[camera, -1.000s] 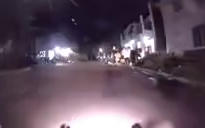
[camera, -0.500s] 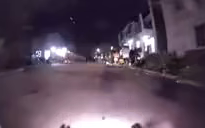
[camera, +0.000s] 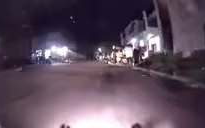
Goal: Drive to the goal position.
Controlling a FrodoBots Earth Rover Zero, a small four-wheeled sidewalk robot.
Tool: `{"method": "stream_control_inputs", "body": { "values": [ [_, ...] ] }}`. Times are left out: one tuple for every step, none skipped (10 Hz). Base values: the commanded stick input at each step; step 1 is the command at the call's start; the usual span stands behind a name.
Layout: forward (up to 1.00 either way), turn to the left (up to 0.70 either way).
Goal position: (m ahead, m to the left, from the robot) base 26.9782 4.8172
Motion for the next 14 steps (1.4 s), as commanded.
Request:
{"method": "stream_control_inputs", "body": {
  "values": [
    [1.0, 0.0],
    [1.0, -0.07],
    [1.0, -0.16],
    [1.0, -0.24],
    [1.0, -0.32],
    [1.0, -0.38],
    [1.0, -0.13],
    [1.0, 0.0],
    [1.0, 0.0],
    [1.0, 0.0],
    [1.0, 0.0],
    [1.0, 0.0],
    [1.0, 0.0],
    [1.0, 0.0]
  ]
}}
